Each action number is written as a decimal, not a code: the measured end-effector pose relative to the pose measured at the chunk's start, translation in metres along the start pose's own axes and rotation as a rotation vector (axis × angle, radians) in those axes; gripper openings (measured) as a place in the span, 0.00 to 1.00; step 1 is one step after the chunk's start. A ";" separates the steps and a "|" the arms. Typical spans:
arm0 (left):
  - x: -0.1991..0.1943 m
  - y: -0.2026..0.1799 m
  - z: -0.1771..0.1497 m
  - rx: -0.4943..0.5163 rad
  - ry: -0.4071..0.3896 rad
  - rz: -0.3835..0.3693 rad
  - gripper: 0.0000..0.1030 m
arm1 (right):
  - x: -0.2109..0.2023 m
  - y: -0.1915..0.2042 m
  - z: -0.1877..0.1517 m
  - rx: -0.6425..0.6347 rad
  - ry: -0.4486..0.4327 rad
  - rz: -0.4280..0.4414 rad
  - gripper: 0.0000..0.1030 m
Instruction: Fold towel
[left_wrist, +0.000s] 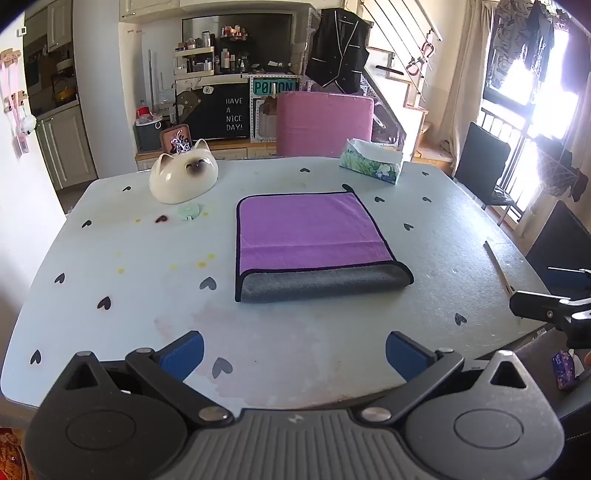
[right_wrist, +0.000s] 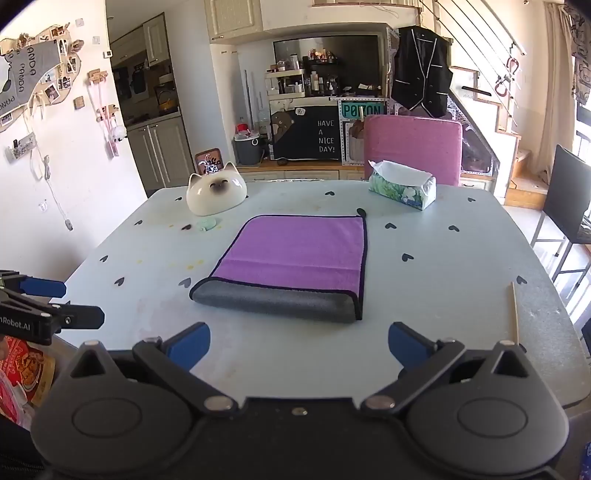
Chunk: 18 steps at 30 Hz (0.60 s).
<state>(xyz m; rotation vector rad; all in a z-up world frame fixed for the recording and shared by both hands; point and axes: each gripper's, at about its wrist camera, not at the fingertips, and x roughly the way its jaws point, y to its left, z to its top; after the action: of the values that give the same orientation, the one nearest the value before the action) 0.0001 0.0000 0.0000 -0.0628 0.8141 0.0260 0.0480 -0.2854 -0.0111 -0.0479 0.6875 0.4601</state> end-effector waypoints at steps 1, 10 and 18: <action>0.000 0.000 0.000 -0.003 0.002 -0.003 1.00 | 0.000 0.000 0.000 0.000 0.000 0.000 1.00; 0.000 0.000 0.000 -0.004 0.000 -0.005 1.00 | 0.001 0.000 0.000 0.004 0.004 0.004 1.00; 0.000 0.000 0.000 -0.006 -0.001 -0.003 1.00 | 0.001 0.000 0.000 0.003 0.004 0.002 1.00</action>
<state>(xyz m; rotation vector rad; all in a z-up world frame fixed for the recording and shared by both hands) -0.0001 0.0001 0.0000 -0.0697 0.8130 0.0253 0.0485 -0.2845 -0.0114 -0.0455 0.6922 0.4611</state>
